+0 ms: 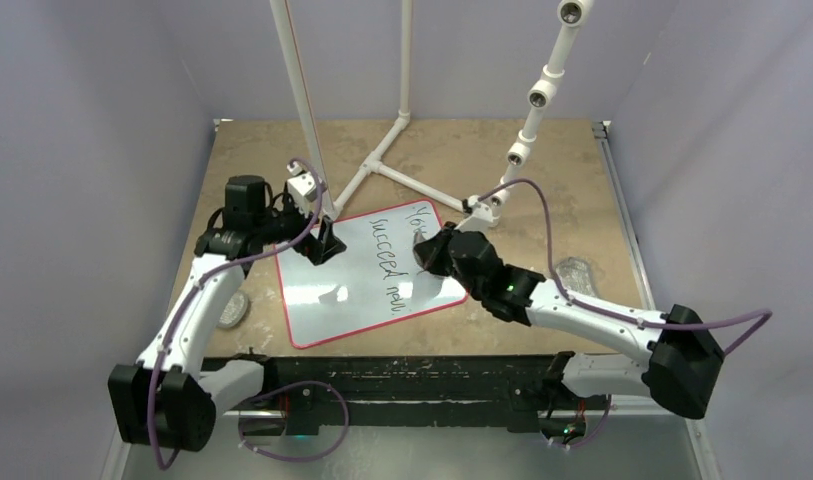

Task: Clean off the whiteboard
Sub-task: Pick up the whiteboard eraser from the center of the board.

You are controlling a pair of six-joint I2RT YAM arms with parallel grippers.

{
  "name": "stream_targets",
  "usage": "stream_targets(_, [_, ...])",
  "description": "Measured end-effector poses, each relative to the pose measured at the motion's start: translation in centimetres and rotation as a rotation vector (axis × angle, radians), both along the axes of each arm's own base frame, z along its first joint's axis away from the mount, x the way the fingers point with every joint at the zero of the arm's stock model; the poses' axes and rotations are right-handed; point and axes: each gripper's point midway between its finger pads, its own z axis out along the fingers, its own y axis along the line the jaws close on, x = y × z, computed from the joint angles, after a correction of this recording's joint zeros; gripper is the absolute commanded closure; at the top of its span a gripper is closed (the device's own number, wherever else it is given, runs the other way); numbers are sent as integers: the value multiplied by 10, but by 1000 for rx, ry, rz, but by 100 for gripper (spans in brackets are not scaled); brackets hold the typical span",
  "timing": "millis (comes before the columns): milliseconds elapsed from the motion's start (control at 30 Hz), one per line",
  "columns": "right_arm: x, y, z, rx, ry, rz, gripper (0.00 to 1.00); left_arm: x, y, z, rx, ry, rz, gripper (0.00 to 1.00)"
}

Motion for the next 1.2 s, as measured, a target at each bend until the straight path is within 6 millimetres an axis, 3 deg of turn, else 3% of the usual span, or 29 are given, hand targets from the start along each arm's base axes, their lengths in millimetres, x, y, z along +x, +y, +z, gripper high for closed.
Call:
stream_targets(100, [-15,42,26,52,-17,69,100,-17,-10,22,-67,-96,-55,1])
stream_targets(267, [-35,108,57,92,-38,158,100,-44,-20,37,-111,-183,-113,1])
stream_targets(433, [-51,154,92,156,-67,221,100,-61,-20,58,-121,-291,-141,1])
stream_targets(667, [-58,170,122,213,-100,237,100,-79,-19,63,-125,-348,-162,1])
stream_targets(800, [-62,172,124,221,-102,245,100,-80,-19,57,-133,-339,-157,2])
stream_targets(1200, [-70,176,128,241,-101,260,100,-72,-23,52,-163,-292,-148,36])
